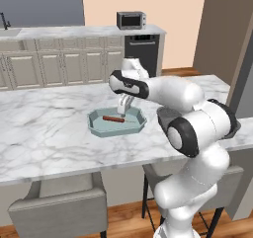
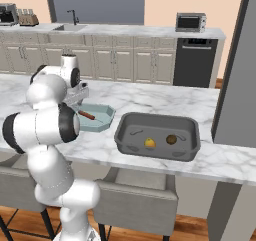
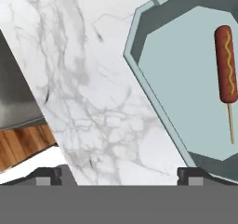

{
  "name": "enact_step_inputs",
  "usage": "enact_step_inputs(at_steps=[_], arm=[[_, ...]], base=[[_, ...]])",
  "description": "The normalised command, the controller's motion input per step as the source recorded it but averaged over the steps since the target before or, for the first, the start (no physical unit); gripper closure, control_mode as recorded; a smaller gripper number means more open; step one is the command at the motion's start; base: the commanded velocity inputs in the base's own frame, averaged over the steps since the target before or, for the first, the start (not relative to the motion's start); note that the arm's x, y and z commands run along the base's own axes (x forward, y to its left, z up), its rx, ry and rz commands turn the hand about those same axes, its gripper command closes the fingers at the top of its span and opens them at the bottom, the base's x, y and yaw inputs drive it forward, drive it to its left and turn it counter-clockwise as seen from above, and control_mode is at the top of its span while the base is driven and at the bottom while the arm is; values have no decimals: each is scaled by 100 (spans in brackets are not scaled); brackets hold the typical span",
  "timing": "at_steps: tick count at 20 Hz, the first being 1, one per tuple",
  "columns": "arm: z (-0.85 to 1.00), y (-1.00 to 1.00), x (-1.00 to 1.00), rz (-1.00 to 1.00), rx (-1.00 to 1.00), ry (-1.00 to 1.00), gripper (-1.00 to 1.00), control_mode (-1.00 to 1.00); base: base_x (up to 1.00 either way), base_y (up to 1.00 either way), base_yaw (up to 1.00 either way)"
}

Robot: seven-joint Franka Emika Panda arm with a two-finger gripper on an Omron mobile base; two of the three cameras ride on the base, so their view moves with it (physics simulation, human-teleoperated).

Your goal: Place the cold items (apple and kiwi) from the fridge in one tupperware on the dining counter. Place the warm items (hot dog and kebab skewer) in the stove area in another tupperware.

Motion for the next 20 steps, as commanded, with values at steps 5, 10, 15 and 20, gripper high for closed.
enact_step_inputs(at_steps=[5, 10, 15, 20], arm=[[63, 0, -100, -17, 1, 0, -100, -100], [60, -2, -100, -20, 0, 0, -100, -100], [41, -24, -100, -17, 2, 0, -100, -100], [18, -46, -100, -10, 7, -5, -100, -100]], base=[[0, 0, 0], [0, 0, 0], [0, 0, 0], [0, 0, 0]])
